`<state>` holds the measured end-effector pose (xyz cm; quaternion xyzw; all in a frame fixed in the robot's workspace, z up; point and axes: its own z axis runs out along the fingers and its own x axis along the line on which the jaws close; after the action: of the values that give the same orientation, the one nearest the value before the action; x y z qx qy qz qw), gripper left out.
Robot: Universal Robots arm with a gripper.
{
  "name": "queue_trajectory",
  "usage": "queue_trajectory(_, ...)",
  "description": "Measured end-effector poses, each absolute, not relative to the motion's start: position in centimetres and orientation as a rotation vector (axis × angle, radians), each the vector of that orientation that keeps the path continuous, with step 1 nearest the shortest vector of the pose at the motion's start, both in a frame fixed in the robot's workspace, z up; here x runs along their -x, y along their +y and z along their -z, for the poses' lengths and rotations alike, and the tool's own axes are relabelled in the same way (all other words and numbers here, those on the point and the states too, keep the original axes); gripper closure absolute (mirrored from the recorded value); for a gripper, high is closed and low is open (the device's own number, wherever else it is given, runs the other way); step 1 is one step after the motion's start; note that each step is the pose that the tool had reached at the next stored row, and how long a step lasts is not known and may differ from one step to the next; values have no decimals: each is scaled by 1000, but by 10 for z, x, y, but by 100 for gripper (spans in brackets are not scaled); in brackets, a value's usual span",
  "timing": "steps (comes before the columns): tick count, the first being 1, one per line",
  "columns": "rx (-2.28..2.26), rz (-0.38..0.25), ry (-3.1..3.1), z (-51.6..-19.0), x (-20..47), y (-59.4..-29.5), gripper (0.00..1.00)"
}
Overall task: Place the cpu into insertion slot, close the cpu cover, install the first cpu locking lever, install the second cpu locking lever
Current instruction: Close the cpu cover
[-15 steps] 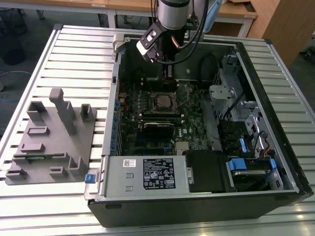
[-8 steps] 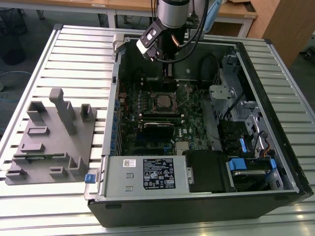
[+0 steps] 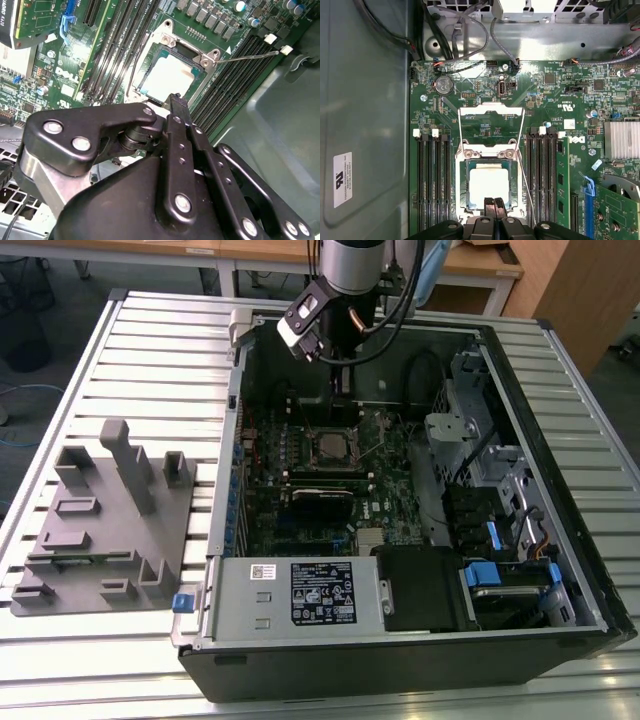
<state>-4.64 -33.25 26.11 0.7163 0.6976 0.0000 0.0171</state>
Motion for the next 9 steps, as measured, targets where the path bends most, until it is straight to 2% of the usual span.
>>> queue_trajectory(9,-2226,0,2168,-261,37,-333,90)
